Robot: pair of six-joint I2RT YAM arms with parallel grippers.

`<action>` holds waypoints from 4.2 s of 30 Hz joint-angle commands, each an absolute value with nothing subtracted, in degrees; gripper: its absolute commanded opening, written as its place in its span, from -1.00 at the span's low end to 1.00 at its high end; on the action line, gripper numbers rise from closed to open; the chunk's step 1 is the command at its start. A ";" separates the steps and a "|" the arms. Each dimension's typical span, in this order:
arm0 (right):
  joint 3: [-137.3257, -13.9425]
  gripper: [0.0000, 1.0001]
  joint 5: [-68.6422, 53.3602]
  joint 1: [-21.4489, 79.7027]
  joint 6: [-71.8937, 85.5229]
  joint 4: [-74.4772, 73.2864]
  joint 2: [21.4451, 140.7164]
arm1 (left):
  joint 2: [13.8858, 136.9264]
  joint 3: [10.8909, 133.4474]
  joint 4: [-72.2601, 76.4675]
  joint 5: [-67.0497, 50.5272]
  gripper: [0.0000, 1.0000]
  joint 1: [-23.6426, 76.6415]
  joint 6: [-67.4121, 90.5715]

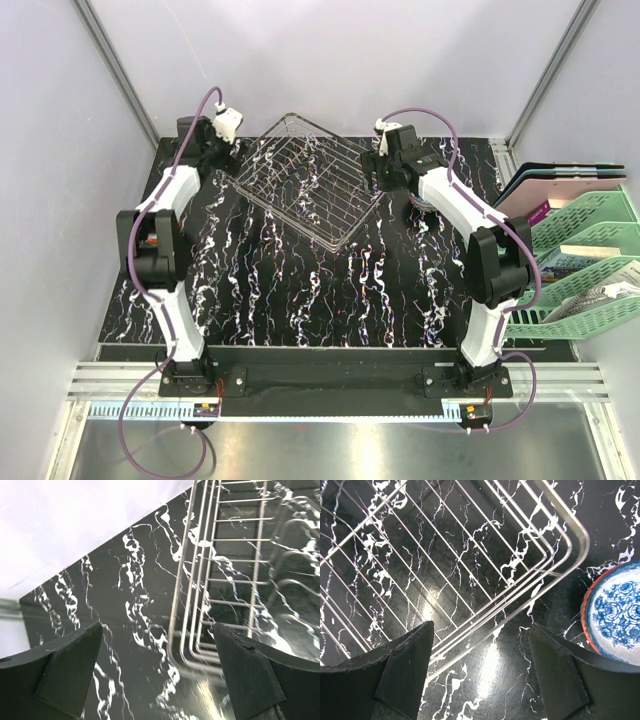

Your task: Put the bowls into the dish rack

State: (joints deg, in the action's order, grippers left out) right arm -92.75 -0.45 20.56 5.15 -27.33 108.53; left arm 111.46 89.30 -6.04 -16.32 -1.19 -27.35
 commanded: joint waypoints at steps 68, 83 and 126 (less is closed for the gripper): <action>-114.69 0.04 18.81 24.17 -6.94 -23.03 129.02 | 106.36 87.81 -41.21 -41.30 -0.03 2.02 -45.09; -113.03 0.06 18.81 22.59 -7.38 -21.54 129.38 | 102.48 84.02 -44.82 -46.58 -0.03 5.53 -43.59; -97.83 0.61 20.39 13.45 -1.14 -21.09 106.70 | 88.60 82.27 -31.55 -34.01 0.80 3.34 -27.77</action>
